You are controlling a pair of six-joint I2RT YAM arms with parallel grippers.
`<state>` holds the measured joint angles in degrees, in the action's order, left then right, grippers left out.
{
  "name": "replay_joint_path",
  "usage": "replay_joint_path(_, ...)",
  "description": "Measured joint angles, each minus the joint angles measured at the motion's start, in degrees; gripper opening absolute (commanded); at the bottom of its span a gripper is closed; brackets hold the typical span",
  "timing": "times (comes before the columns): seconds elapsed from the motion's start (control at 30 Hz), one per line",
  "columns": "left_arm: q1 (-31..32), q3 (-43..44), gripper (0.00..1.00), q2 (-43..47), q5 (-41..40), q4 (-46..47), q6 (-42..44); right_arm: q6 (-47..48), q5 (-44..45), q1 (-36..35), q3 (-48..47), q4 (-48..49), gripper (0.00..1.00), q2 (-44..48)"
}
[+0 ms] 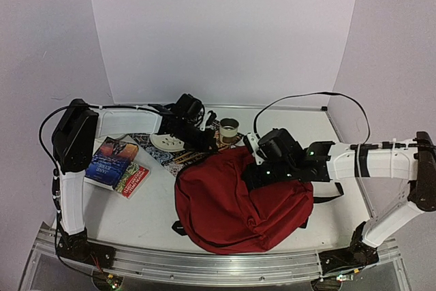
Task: Pack the student bag
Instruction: Zip the second largest pocket of the bag.
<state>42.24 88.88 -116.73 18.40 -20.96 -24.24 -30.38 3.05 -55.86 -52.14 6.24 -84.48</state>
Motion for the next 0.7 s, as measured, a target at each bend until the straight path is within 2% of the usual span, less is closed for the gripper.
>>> replay_joint_path(0.23,-1.59,0.00,0.00,0.00,-0.15,-0.16,-1.30,-2.25,-0.20,-0.68,5.07,2.09,0.00,3.79)
replay_joint_path(0.5,-5.70,0.00,0.00,0.00,-2.37,-0.17,-2.92,-5.45,-0.45,-1.41,13.39,0.75,0.00,12.30)
replay_joint_path(0.7,-6.01,-0.16,0.00,-0.02,-2.56,-0.23,-3.95,-7.42,-0.39,-1.41,16.52,1.29,0.00,15.93)
